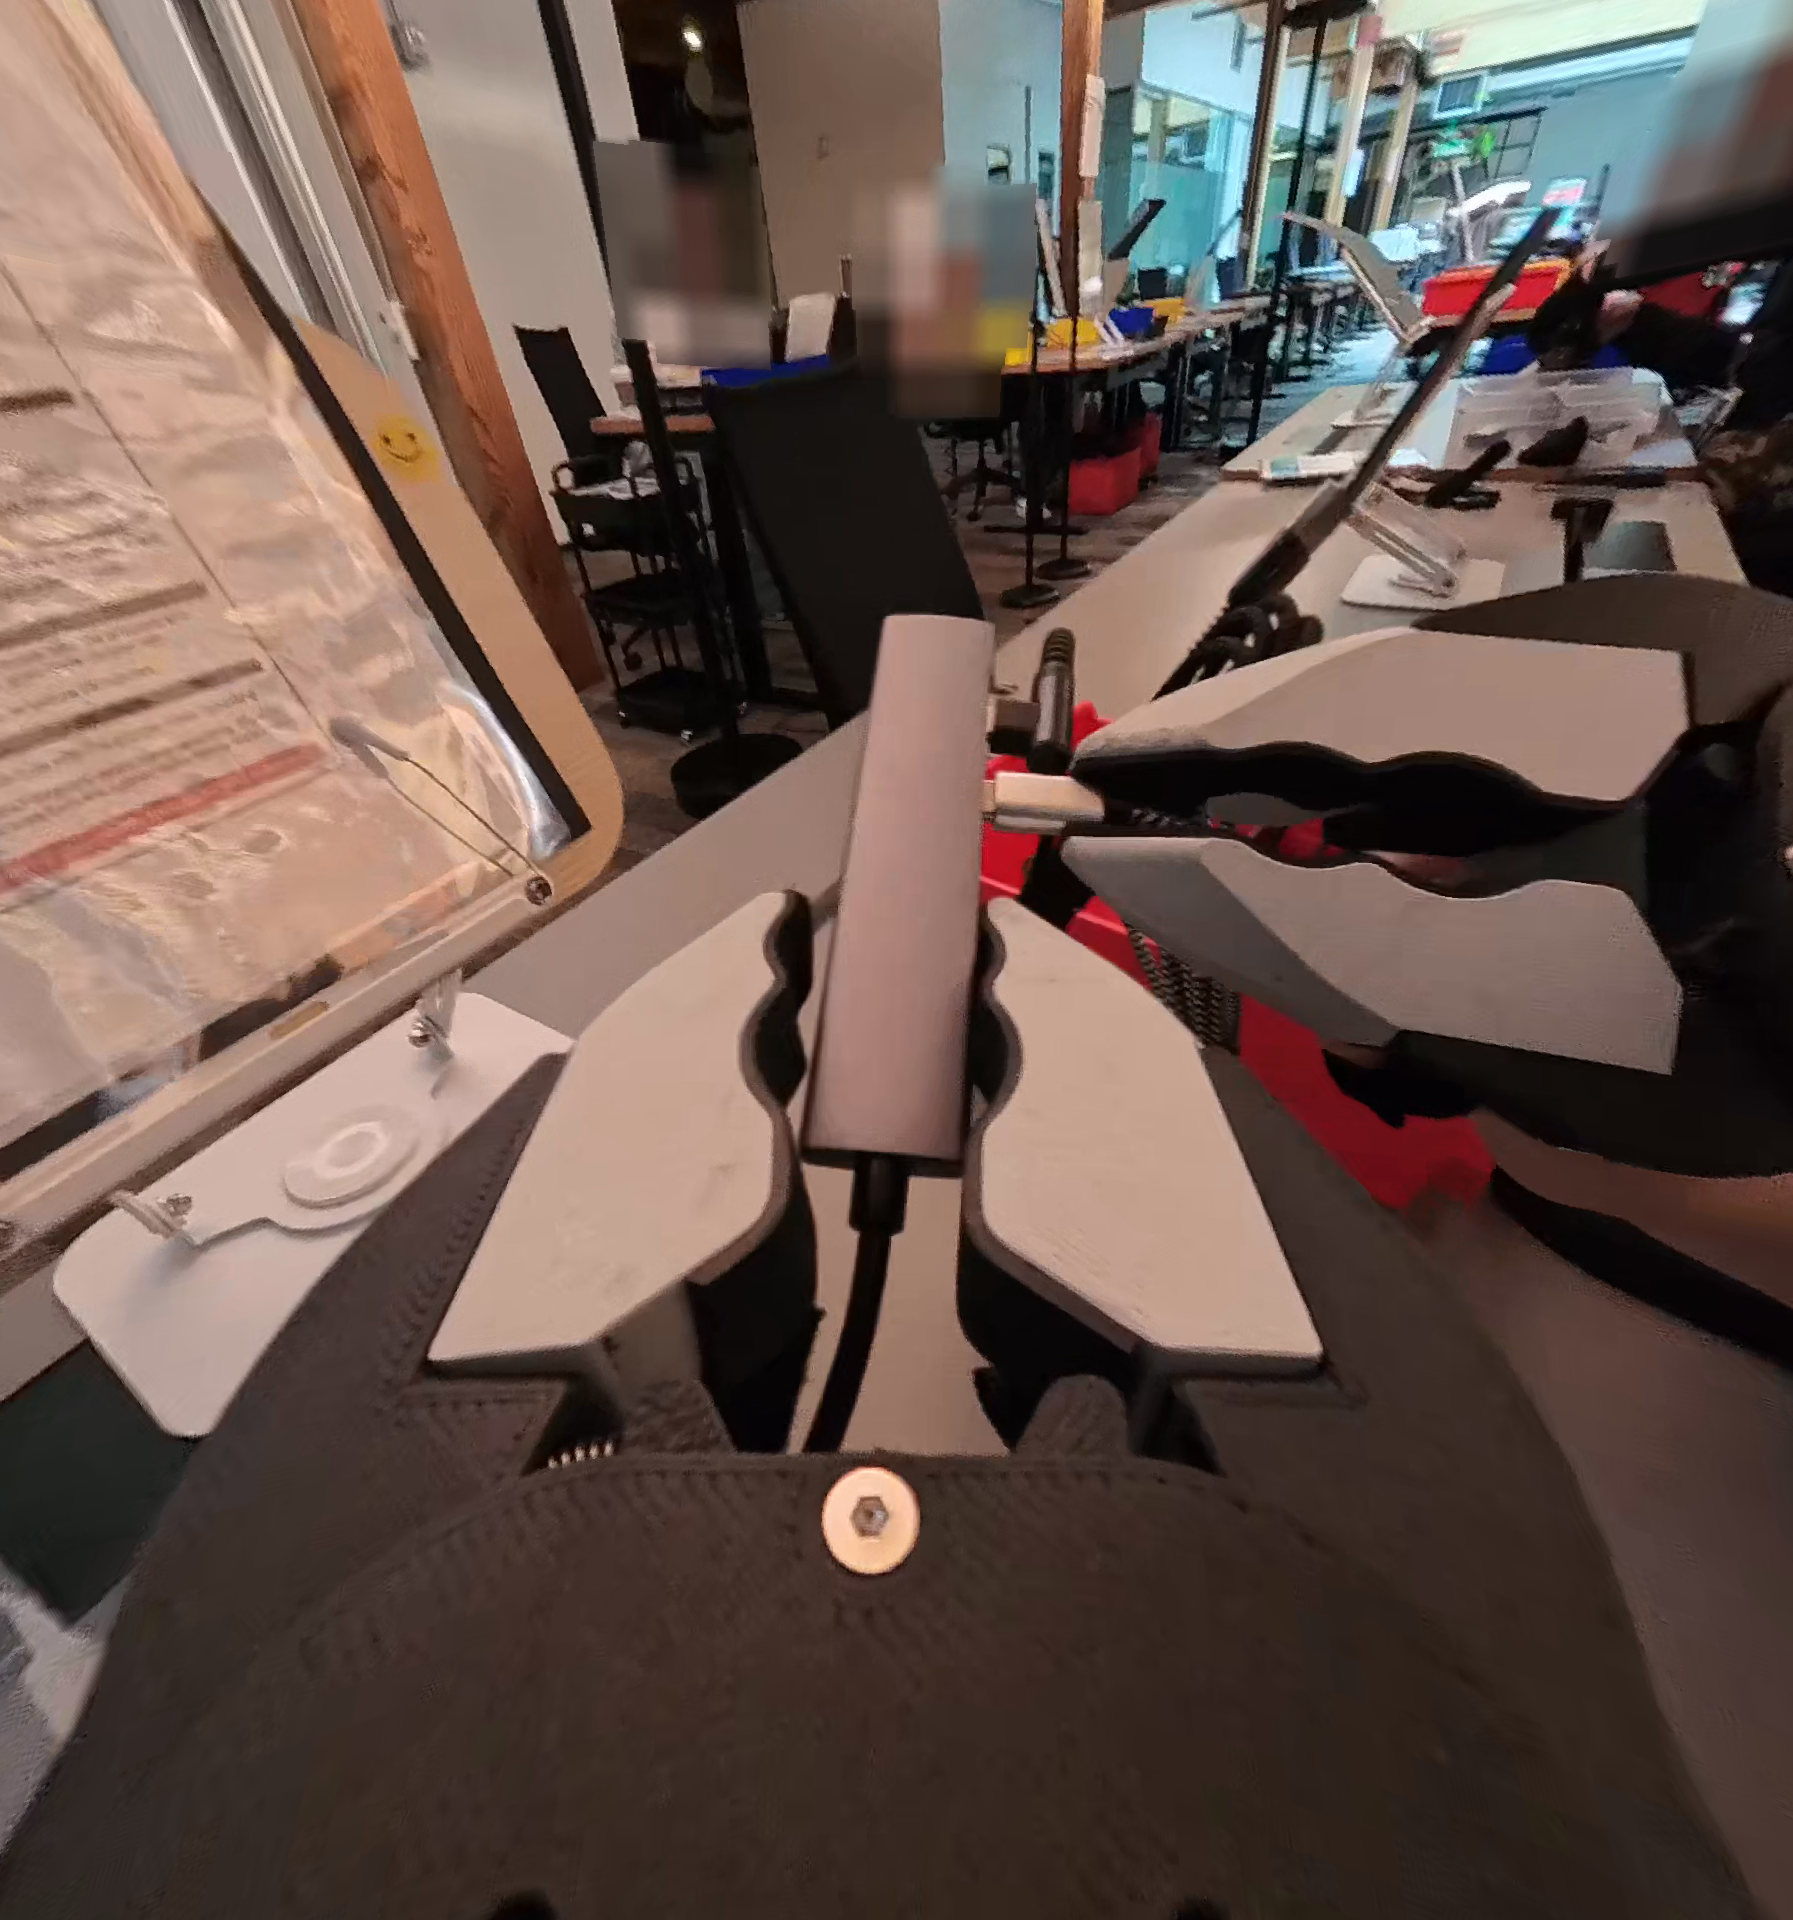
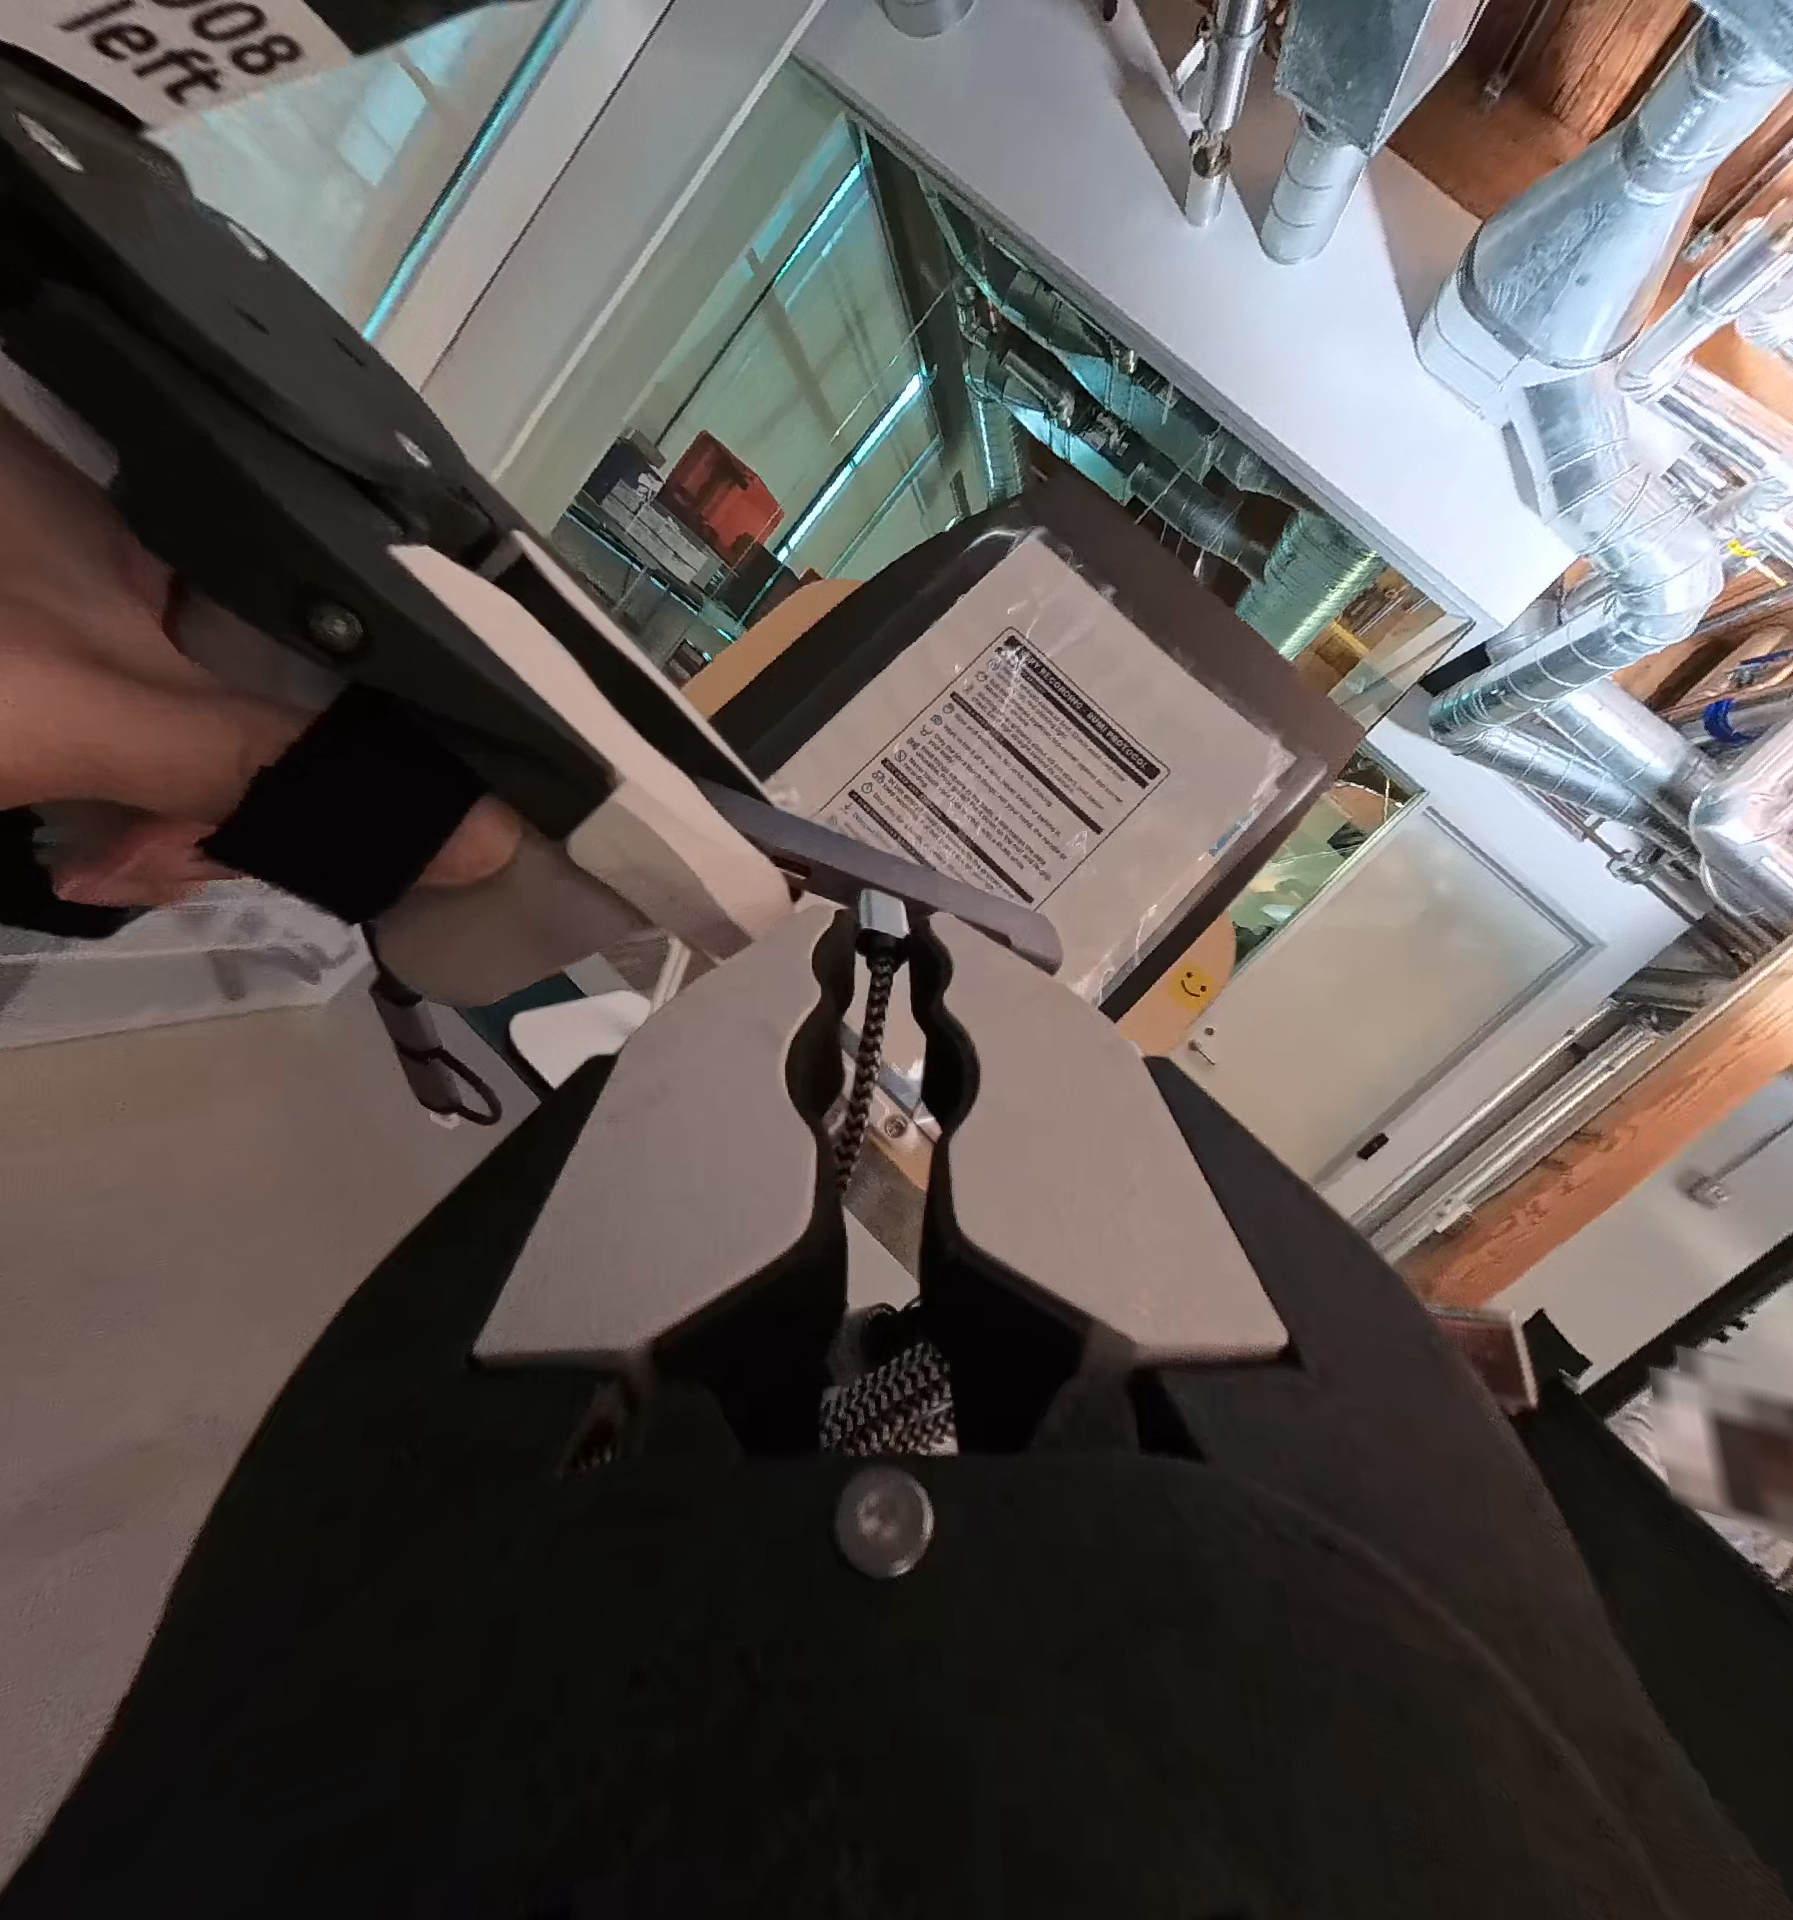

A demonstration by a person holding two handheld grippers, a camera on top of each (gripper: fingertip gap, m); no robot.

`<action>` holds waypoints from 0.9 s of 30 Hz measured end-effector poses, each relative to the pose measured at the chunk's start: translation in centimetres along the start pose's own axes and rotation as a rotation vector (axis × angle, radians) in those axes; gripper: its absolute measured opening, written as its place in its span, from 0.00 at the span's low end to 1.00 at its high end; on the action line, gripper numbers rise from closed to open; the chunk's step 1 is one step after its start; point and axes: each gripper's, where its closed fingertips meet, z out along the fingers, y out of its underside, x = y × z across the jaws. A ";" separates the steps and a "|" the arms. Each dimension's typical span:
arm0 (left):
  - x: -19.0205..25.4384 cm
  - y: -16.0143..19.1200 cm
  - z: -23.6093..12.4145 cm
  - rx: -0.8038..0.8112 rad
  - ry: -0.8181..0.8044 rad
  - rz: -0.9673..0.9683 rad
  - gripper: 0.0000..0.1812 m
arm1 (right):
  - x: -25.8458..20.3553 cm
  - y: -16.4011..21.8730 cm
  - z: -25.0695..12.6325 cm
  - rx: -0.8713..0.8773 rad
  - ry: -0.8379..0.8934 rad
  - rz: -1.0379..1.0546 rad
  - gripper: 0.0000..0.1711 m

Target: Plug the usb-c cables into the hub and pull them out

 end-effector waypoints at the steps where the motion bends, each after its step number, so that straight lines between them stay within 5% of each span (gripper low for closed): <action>1: 0.0 0.3 0.2 -0.006 0.009 -0.008 0.14 | -0.1 0.3 0.1 -0.009 0.000 -0.010 0.06; 15: -0.4 -1.6 -1.1 0.104 -0.194 0.218 0.14 | 0.2 -0.3 0.0 0.086 -0.036 0.292 0.08; 27: -0.5 -1.2 -0.8 0.096 -0.187 0.175 0.14 | -0.2 0.1 0.3 0.050 -0.044 0.251 0.07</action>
